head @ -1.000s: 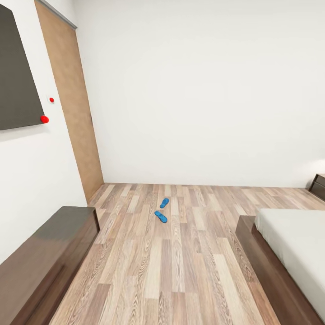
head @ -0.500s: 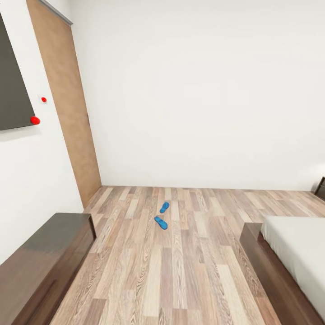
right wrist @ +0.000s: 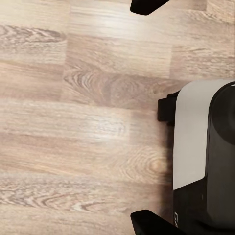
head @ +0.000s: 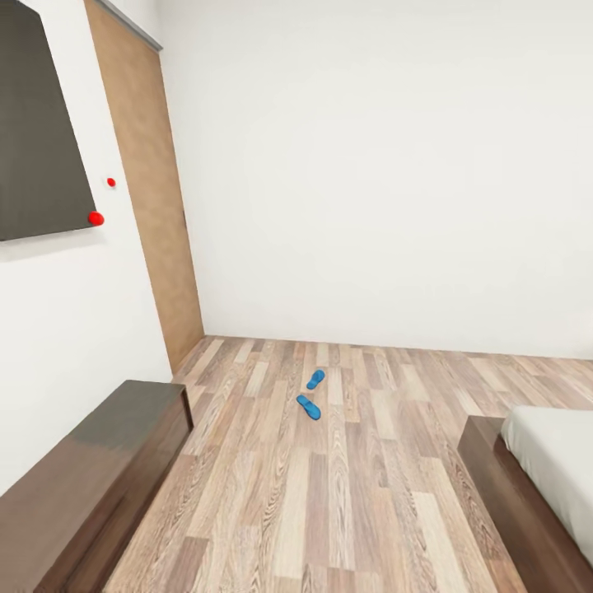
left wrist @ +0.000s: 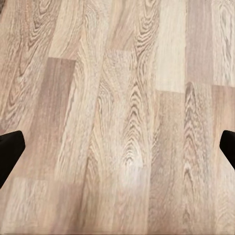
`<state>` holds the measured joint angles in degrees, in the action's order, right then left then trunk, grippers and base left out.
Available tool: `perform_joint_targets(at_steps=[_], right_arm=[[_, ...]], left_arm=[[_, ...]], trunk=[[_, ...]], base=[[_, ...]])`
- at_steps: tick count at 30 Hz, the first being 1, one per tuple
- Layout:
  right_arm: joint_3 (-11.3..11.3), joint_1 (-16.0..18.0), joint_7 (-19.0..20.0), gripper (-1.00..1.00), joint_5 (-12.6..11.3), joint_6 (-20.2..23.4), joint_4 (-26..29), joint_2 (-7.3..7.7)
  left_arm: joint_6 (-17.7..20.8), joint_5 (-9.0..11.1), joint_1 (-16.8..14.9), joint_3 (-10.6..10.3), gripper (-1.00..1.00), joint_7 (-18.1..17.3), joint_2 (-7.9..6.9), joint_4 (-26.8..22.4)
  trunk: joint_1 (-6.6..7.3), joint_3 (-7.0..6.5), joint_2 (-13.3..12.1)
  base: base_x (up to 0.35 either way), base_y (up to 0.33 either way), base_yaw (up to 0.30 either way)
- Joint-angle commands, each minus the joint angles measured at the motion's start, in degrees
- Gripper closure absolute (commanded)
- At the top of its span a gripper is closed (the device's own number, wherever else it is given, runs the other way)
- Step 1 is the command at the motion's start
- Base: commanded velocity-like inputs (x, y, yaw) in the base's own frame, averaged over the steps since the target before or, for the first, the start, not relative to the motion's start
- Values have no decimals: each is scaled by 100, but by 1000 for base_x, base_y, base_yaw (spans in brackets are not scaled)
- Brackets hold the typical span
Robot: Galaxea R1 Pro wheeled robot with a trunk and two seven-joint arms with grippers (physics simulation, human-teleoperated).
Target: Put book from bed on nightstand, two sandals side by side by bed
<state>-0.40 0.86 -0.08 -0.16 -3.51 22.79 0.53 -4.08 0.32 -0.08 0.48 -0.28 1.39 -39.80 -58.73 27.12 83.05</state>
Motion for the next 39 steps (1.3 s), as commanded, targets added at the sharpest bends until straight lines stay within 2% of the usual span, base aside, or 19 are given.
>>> perform_joint_targets(at_steps=[1,21,31,39], right_arm=[[-4,2,-1,-100,-2,-18,-2,0],[-4,2,-1,-100,-2,-18,-2,0],[-4,2,-1,-100,-2,-18,-2,0],[3,2,-1,-100,-2,-18,-2,0]], left_arm=[[-11,3,-1,5,-100,-3,2,-2],[-5,3,-1,5,-100,-6,1,7],[-13,3,-1,5,-100,-7,2,7],[-14,3,-1,5,-100,-7,5,7]], trunk=[[0,5,3],[0,5,3],[0,5,3],[0,5,3]], base=[[21,0,207],[278,0,34],[63,0,218],[204,0,52]])
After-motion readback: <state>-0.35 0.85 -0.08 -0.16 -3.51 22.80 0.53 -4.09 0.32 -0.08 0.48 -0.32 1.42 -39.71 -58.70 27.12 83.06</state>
